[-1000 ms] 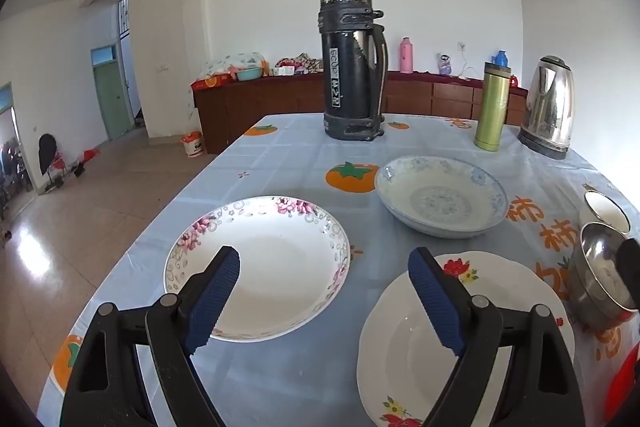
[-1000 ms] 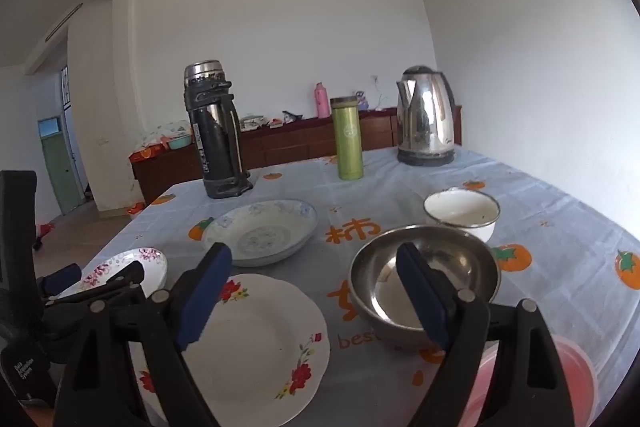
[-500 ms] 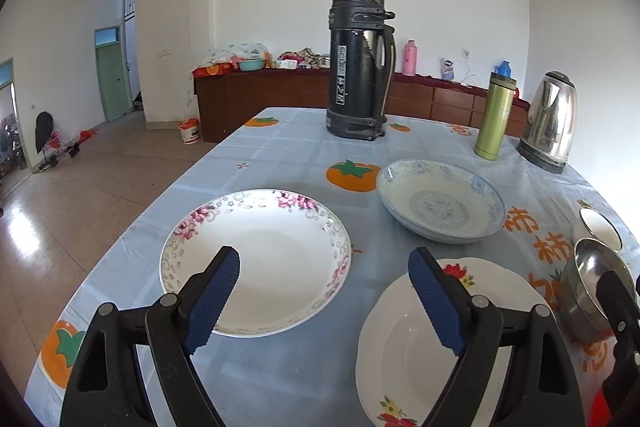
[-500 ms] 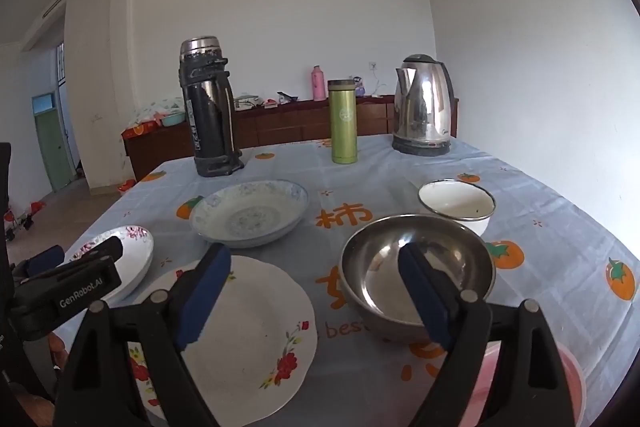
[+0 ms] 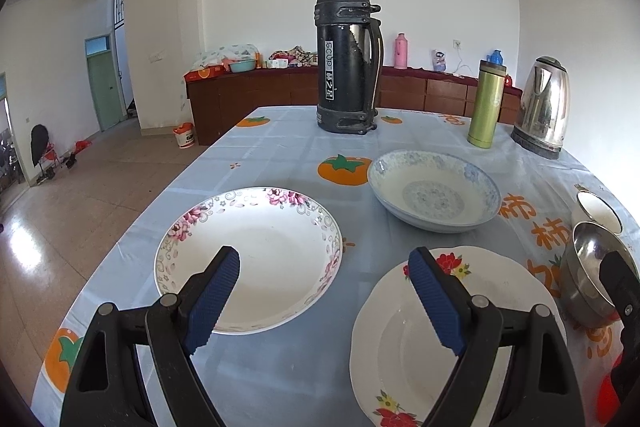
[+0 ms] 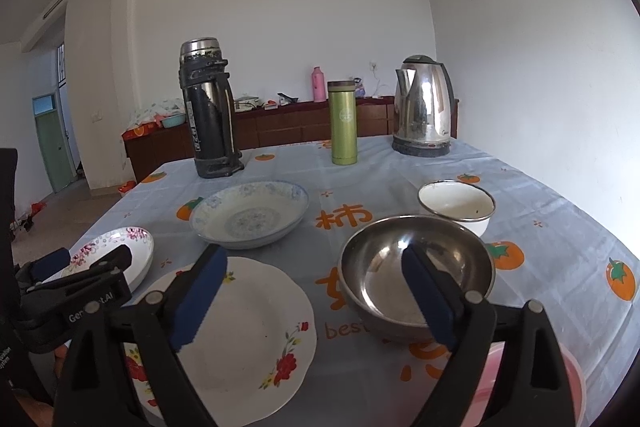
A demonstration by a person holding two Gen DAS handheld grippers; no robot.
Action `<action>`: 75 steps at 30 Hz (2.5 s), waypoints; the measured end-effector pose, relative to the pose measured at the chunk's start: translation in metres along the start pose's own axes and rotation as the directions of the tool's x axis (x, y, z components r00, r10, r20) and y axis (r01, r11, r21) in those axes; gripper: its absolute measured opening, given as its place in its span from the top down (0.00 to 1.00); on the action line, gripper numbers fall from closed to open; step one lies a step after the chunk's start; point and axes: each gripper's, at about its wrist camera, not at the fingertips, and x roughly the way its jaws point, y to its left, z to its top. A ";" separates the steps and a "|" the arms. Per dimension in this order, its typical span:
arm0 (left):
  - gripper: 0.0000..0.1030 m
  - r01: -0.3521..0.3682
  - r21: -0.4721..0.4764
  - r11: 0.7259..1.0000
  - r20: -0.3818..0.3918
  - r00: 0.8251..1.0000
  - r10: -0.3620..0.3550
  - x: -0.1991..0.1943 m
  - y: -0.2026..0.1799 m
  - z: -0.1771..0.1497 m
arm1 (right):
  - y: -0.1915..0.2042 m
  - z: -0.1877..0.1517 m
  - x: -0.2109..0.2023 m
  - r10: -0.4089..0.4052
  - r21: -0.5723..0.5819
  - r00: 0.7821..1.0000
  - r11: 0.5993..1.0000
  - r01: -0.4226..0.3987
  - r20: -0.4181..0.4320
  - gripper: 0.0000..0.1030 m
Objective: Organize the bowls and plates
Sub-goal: 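Move both grippers toward the rim of the red-flower white plate, then grasp the red-flower plate rim with both grippers and lift it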
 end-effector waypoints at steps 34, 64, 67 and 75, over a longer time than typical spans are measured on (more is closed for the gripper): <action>0.15 0.031 0.057 0.998 0.111 0.993 -0.038 -0.029 -0.008 -0.006 | -0.001 -0.004 -0.031 -0.044 -0.010 0.994 0.999 0.045 0.103 0.10; 0.15 0.112 0.069 0.991 -0.134 0.986 -0.102 0.004 -0.019 -0.012 | -0.009 -0.018 0.011 0.082 0.044 0.986 0.996 -0.077 -0.145 0.29; 0.15 0.124 0.079 0.989 -0.150 0.982 -0.111 0.006 -0.022 -0.013 | -0.007 -0.019 0.014 0.095 0.042 0.982 0.995 -0.089 -0.161 0.32; 0.29 0.156 0.075 0.985 -0.196 0.971 -0.138 0.013 -0.022 -0.016 | 0.007 -0.026 0.029 0.142 0.004 0.959 0.989 -0.146 -0.247 0.48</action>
